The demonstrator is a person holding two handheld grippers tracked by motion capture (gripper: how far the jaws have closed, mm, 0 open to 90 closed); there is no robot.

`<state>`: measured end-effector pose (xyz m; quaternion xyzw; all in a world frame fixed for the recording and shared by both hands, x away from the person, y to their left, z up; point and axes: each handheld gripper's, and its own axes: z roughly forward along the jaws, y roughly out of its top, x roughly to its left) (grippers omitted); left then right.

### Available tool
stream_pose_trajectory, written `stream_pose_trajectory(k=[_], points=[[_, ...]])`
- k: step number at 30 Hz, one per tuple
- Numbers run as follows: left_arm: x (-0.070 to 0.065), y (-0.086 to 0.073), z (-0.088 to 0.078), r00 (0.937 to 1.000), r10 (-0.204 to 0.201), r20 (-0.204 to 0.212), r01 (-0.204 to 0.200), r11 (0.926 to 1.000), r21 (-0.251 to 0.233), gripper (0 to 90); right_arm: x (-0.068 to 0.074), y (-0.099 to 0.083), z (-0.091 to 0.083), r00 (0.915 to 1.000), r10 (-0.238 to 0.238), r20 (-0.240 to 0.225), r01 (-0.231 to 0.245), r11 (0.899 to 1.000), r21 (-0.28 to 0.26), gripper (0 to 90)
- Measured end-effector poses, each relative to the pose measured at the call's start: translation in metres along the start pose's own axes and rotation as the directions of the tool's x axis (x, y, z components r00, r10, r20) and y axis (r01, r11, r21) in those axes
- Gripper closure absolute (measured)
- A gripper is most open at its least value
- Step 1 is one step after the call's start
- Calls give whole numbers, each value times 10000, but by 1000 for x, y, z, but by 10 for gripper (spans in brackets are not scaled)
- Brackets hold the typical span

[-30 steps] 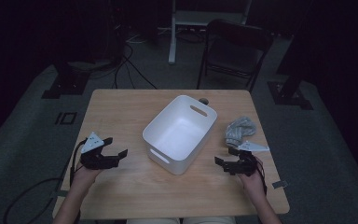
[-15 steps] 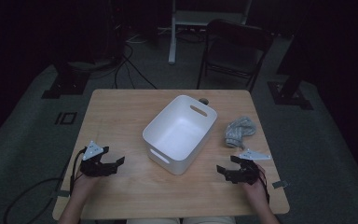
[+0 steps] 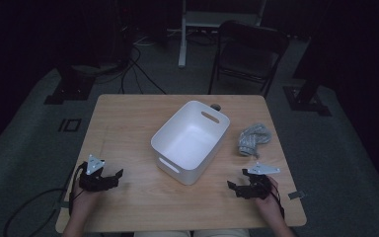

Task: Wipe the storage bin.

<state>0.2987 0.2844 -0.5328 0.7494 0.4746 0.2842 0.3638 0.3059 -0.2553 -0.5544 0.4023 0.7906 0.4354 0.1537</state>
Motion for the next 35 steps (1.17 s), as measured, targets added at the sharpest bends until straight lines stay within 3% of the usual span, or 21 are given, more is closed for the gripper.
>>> stream_pose_trajectory(k=[4,7,11,12,13,16,19,21,24,35], points=[[4,-5,3,9998,-183,-67,186,9992,364,164,0,-3,6,10000,-41,31,40,9997,228,135],[4,-9,8,9996,-143,-223,161,9962,853,164,-2,-6,9,10000,-47,72,44,9992,387,135],[6,-11,13,9998,23,-179,-3,9936,1130,164,-1,-6,12,9995,-163,287,144,9980,623,133],[6,-12,14,9993,44,-360,1,9923,1236,161,-1,-6,13,9992,-152,378,127,9978,653,134],[6,-12,14,9986,113,-510,-53,9932,1167,147,0,-6,13,9988,-175,453,144,9976,673,134],[6,-12,15,9989,59,-461,-5,9932,1163,147,0,-5,13,9985,-283,475,249,9972,709,134],[4,-13,18,9983,267,-520,-197,9912,1305,145,2,-5,14,9974,-422,580,375,9962,784,132],[5,-13,19,9987,26,-503,39,9916,1291,146,3,-5,15,9961,-542,700,483,9954,827,133],[10,-15,21,9981,-613,-81,618,9903,1248,145,7,-5,16,9923,-793,951,701,9929,965,132],[10,-15,21,9983,-571,-82,577,9904,1253,144,8,-5,16,9919,-822,972,725,9924,993,131]])
